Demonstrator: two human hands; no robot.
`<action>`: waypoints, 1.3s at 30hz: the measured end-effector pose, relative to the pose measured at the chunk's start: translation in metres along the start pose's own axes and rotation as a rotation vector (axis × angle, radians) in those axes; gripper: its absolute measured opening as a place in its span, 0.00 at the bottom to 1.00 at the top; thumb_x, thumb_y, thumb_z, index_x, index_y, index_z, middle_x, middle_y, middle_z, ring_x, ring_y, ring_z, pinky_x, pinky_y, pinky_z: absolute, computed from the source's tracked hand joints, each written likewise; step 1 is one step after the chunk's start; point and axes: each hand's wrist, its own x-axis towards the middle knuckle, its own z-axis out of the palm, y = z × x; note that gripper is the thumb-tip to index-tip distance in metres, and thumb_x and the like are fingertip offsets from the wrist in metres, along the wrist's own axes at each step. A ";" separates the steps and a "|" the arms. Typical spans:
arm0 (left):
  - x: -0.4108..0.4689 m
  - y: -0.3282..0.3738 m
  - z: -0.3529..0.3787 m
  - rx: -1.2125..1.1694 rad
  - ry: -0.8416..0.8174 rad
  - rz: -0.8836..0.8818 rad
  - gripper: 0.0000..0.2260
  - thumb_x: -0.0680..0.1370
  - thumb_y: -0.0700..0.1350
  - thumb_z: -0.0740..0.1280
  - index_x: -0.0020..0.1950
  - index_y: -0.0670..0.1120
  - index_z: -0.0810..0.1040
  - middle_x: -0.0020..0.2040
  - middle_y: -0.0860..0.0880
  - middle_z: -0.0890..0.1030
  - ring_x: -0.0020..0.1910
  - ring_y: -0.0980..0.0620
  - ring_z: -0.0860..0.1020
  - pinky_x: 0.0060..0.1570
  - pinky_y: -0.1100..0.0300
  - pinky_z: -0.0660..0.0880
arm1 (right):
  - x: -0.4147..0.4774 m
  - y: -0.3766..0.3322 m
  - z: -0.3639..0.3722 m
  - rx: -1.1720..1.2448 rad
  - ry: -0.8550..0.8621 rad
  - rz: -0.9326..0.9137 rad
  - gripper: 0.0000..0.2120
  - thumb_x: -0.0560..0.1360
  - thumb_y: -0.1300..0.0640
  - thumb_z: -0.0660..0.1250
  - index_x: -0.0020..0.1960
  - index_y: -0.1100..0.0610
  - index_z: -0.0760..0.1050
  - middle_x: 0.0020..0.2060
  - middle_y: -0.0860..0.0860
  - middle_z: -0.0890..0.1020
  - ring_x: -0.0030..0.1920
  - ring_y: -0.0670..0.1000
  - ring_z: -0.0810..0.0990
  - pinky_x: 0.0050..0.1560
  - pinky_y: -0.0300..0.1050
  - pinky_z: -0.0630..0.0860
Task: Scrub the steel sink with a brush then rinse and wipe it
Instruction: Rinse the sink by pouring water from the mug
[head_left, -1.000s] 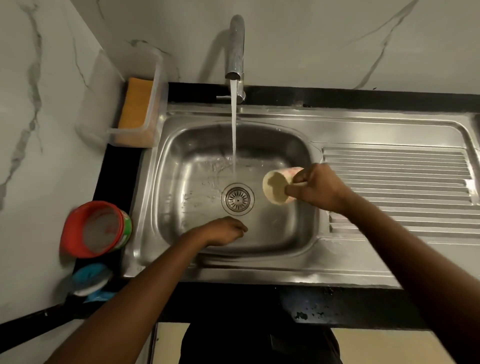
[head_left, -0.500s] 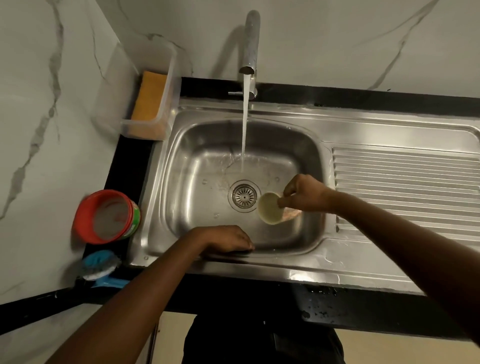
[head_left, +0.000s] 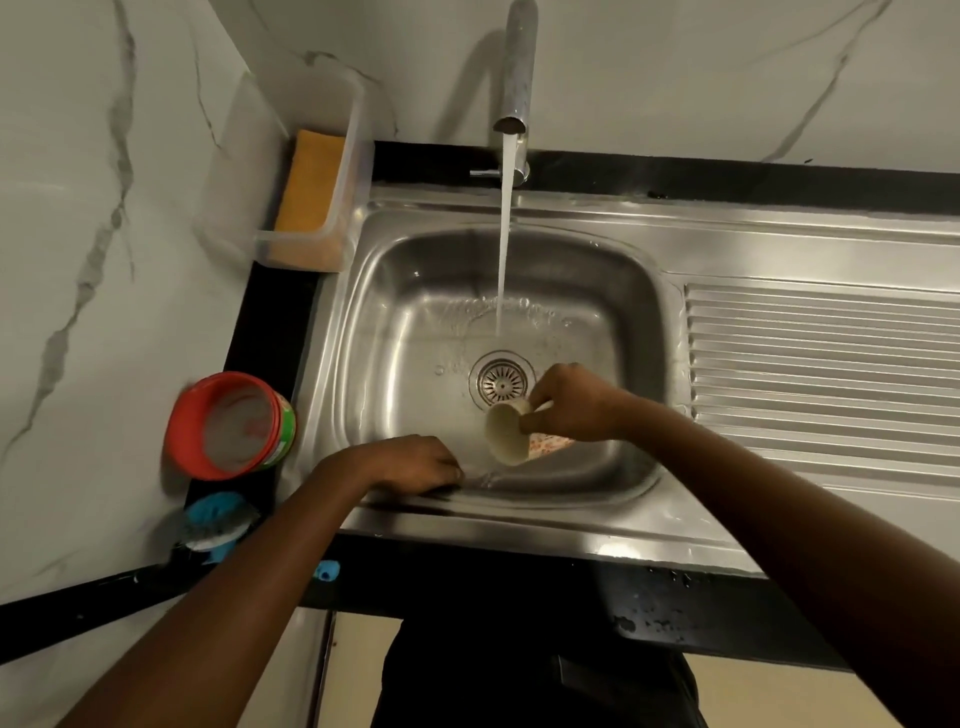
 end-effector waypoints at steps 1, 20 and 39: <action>0.000 0.000 0.000 0.000 -0.009 0.008 0.17 0.86 0.50 0.61 0.64 0.41 0.83 0.62 0.45 0.83 0.61 0.45 0.79 0.60 0.57 0.72 | -0.002 0.010 -0.005 0.045 0.007 0.052 0.12 0.76 0.48 0.73 0.48 0.58 0.87 0.43 0.52 0.85 0.44 0.52 0.82 0.43 0.46 0.78; -0.004 -0.013 -0.051 -0.101 0.229 -0.140 0.11 0.79 0.47 0.69 0.45 0.41 0.86 0.42 0.44 0.87 0.41 0.45 0.86 0.48 0.48 0.84 | -0.003 -0.044 0.021 -0.465 0.015 -0.061 0.11 0.76 0.49 0.65 0.54 0.53 0.81 0.52 0.54 0.83 0.51 0.56 0.83 0.50 0.48 0.74; 0.045 0.059 -0.197 -1.358 0.777 0.249 0.19 0.85 0.40 0.61 0.77 0.42 0.73 0.69 0.43 0.80 0.67 0.43 0.79 0.66 0.52 0.75 | -0.050 0.020 -0.021 0.281 0.458 0.032 0.13 0.85 0.47 0.62 0.54 0.54 0.81 0.51 0.46 0.75 0.48 0.43 0.79 0.47 0.32 0.71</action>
